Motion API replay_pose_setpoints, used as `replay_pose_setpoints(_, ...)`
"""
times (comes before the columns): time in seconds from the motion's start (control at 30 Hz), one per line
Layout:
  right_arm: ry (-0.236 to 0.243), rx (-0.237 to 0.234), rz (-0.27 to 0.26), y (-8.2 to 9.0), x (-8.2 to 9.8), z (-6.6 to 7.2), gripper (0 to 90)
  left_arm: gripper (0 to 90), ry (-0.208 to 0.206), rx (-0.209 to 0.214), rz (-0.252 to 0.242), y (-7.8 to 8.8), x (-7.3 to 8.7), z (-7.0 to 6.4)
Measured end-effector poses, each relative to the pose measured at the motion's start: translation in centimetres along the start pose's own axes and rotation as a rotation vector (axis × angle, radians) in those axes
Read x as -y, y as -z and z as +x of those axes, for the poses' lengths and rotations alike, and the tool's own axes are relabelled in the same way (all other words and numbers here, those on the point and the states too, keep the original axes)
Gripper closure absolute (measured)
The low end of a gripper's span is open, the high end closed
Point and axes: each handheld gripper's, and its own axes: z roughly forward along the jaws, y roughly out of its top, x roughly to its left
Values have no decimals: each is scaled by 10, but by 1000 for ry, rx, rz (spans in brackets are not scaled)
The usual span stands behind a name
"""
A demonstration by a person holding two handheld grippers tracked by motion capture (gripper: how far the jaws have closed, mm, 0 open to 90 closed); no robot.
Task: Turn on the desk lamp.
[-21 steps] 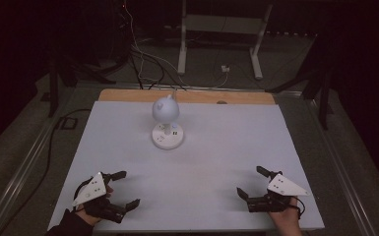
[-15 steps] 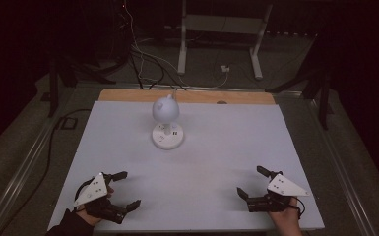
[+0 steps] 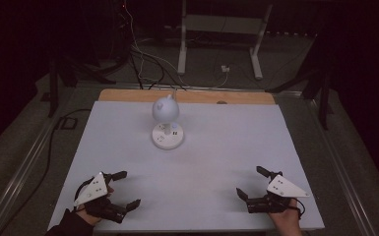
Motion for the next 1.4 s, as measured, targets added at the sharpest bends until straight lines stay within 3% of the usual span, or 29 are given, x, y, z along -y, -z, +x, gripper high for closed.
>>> replay_pose_setpoints(0.5, 6, 9, -11, 1, -2, 1, 0, 3, -13, 2, 4, -1, -7, -3)
replay_pose_setpoints(1.1, -7, 9, -16, 1, -4, 3, 0, 3, 27, 8, 1, -5, -24, -6)
replay_pose_setpoints(1.4, -15, 6, -18, 1, -4, 4, 0, 3, 30, -8, -25, -9, -38, -3)
